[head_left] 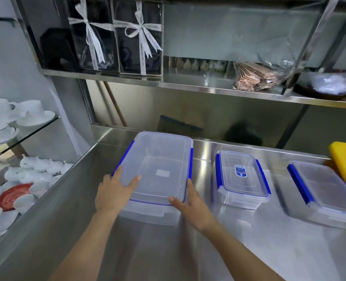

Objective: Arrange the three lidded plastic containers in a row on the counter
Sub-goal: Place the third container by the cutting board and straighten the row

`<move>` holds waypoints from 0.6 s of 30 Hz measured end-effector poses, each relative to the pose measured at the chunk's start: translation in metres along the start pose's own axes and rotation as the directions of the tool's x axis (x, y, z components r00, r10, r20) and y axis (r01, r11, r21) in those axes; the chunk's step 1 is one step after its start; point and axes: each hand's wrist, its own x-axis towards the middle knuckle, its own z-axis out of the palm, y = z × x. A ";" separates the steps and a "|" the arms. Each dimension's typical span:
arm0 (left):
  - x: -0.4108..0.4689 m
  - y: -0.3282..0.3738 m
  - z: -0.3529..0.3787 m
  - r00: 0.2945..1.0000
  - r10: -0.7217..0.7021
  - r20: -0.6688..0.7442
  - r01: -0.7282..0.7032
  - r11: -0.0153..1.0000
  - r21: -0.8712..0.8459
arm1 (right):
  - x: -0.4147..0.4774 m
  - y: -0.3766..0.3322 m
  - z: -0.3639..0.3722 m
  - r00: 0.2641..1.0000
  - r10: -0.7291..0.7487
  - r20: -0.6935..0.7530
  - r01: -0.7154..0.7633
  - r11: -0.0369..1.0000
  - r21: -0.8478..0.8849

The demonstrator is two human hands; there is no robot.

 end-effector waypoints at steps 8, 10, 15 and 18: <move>0.000 -0.001 0.001 0.999 0.023 0.029 -0.024 0.998 0.054 | 0.004 0.004 -0.004 0.996 0.085 0.000 -0.084 0.989 -0.118; 0.002 0.001 -0.004 0.997 0.018 0.073 -0.025 0.995 0.101 | 0.005 -0.001 -0.010 0.994 0.114 0.002 -0.111 0.972 -0.207; -0.008 0.019 -0.026 0.986 0.160 0.049 -0.168 0.952 0.254 | -0.012 -0.039 -0.059 0.993 0.114 0.013 -0.097 0.896 -0.433; -0.023 0.050 -0.044 0.929 0.360 -0.080 -0.344 0.925 0.163 | -0.038 -0.075 -0.103 0.999 0.030 -0.016 -0.034 0.827 -0.561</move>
